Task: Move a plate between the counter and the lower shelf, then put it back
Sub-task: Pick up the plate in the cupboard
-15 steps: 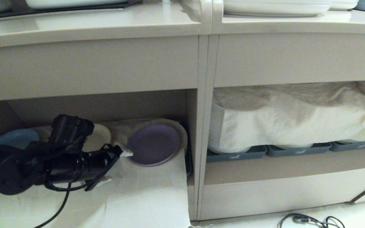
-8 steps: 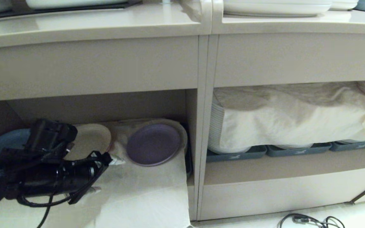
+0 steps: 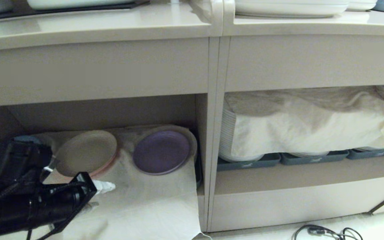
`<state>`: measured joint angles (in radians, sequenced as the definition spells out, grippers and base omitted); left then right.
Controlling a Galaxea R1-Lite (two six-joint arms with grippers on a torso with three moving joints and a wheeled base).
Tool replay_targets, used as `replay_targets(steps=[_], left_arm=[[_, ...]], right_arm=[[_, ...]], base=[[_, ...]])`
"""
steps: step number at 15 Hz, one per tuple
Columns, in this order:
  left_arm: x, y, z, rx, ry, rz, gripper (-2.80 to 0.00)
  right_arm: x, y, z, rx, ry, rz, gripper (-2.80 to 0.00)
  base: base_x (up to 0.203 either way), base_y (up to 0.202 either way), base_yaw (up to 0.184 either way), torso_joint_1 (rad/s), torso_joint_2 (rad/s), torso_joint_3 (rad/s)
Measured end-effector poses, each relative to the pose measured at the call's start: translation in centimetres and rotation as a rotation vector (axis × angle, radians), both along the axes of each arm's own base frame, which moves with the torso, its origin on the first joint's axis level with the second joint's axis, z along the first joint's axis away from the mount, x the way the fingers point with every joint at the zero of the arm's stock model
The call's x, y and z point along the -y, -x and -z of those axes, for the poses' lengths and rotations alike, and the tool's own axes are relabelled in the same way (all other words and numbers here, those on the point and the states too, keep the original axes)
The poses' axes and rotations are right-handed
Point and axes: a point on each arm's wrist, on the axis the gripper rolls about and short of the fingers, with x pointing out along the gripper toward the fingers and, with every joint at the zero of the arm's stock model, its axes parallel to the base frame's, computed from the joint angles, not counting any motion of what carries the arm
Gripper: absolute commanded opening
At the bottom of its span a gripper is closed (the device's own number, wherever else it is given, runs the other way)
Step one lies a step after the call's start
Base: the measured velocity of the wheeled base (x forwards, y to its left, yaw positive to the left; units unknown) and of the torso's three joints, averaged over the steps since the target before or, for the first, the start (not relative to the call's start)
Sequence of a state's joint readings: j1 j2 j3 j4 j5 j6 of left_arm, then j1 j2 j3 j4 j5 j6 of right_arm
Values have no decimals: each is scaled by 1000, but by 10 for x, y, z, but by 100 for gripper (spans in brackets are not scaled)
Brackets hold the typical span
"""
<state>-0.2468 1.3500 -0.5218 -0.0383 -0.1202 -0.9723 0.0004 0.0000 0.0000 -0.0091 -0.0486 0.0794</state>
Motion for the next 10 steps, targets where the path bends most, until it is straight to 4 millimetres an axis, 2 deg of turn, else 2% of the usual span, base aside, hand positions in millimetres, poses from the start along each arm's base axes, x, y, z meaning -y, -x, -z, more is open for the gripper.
replay_targets(steps=[10], left_arm=[[-23, 81, -18, 194, -272, 148, -280]], right_arm=[[0, 0, 0, 0, 0, 0, -280]], base=[[0, 0, 0, 0, 0, 0]])
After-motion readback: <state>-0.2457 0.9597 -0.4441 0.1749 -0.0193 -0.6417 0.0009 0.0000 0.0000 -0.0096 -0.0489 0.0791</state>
